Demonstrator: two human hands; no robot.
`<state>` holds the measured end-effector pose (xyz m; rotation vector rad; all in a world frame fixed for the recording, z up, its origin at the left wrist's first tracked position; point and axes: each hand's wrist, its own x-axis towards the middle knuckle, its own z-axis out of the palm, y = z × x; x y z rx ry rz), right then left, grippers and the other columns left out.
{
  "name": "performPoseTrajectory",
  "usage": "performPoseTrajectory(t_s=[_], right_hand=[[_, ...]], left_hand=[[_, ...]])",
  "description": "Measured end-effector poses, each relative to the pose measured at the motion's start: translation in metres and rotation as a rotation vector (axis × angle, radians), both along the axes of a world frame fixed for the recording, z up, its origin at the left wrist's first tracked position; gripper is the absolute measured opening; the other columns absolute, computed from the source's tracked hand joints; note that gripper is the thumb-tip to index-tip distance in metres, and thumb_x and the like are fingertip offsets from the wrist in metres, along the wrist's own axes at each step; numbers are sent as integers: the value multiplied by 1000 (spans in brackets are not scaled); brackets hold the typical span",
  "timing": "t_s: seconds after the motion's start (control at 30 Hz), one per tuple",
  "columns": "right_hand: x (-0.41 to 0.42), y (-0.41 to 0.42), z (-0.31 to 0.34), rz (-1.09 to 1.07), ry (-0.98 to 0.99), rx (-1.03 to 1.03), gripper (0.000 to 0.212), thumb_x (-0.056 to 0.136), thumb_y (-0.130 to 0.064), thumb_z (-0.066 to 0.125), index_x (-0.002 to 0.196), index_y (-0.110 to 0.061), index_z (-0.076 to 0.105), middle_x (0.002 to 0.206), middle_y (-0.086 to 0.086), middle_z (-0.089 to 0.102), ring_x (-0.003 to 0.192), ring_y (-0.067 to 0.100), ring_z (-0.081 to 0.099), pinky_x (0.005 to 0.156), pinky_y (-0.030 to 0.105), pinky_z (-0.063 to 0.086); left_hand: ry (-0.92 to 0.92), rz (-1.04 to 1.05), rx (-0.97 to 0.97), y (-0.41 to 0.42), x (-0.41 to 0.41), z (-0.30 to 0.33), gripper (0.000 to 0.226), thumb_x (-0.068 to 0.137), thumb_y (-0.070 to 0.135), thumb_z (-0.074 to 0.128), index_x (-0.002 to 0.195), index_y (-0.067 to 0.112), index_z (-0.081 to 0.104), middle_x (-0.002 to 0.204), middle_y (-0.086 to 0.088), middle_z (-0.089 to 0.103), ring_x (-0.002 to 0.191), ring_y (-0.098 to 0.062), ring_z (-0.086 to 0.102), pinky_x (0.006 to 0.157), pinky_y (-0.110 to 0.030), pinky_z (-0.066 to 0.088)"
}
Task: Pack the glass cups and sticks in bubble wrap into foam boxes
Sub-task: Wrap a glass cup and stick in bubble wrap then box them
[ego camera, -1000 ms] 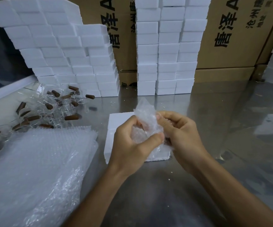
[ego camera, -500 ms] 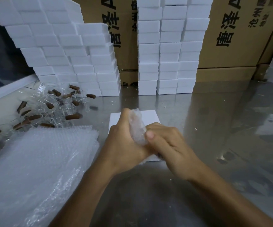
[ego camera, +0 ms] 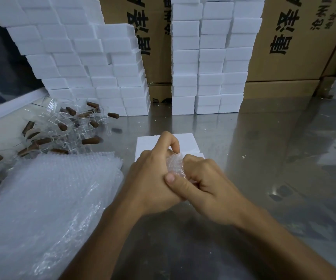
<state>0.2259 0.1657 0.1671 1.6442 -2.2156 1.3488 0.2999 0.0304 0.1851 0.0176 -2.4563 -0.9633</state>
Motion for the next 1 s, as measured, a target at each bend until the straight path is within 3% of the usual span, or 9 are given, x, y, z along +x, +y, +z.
performPoseTrajectory(t_s=[0.13, 0.23, 0.37, 0.47, 0.57, 0.7, 0.8, 0.9, 1.0], right_hand=[[2, -2, -1, -32, -170, -158, 25, 87, -53, 56, 79, -30, 55, 69, -13, 62, 64, 7, 60, 56, 16, 40], [4, -4, -4, -9, -344, -326, 23, 83, -45, 65, 100, -34, 55, 83, -9, 71, 73, 11, 70, 55, 17, 47], [3, -7, -5, -52, -131, -328, 34, 90, -38, 60, 120, -23, 64, 95, -14, 65, 91, 12, 65, 75, 15, 47], [1, -8, -7, -68, -55, -339, 28, 93, -34, 57, 100, -12, 73, 94, -8, 65, 88, 13, 63, 72, 22, 46], [2, -9, -7, -44, -59, -359, 26, 95, -30, 54, 79, -18, 71, 89, -3, 61, 80, 15, 61, 63, 27, 44], [-1, -7, -7, 33, -109, -255, 50, 97, -32, 49, 59, 0, 54, 57, 7, 47, 60, 22, 47, 60, 42, 40], [3, -5, -2, 146, -202, -193, 58, 97, -38, 49, 54, 1, 45, 53, 14, 35, 53, 25, 34, 53, 42, 30], [7, -5, 2, 208, -233, -149, 61, 97, -37, 52, 52, 2, 37, 53, 16, 27, 52, 26, 28, 53, 38, 23], [6, -4, 2, 229, -287, -114, 54, 96, -29, 56, 51, -5, 37, 56, 12, 36, 54, 19, 36, 55, 31, 29]], left_hand=[[15, 34, 155, 4, -4, -1, 57, 59, 47, 79, 95, 30, 39, 69, 7, 67, 62, -21, 62, 60, -48, 55], [0, 43, 352, 7, -7, -2, 66, 51, 52, 82, 94, 29, 39, 79, -4, 73, 75, -33, 68, 69, -52, 58], [5, 9, 459, 1, -8, -4, 67, 47, 50, 84, 94, 25, 43, 77, -3, 74, 70, -27, 70, 71, -47, 59], [11, 6, 497, 0, -9, -5, 68, 45, 49, 82, 94, 23, 44, 70, 2, 70, 61, -14, 62, 62, -36, 52], [24, 14, 498, -3, -9, -5, 65, 46, 45, 81, 94, 21, 45, 68, 0, 68, 60, -16, 60, 59, -37, 50], [-3, -27, 457, -5, -7, -4, 68, 41, 42, 83, 95, 19, 47, 78, -3, 73, 67, -13, 65, 62, -31, 54], [-51, -111, 429, -8, -5, -3, 66, 42, 40, 85, 92, 14, 52, 95, -17, 72, 76, -18, 65, 68, -32, 54], [-82, -124, 368, -15, -4, -3, 58, 46, 38, 85, 90, 14, 55, 99, -15, 71, 91, -26, 67, 80, -39, 54], [-135, -130, 371, -16, -6, -4, 46, 54, 24, 84, 88, 14, 55, 93, -11, 70, 82, -18, 63, 73, -33, 51]])
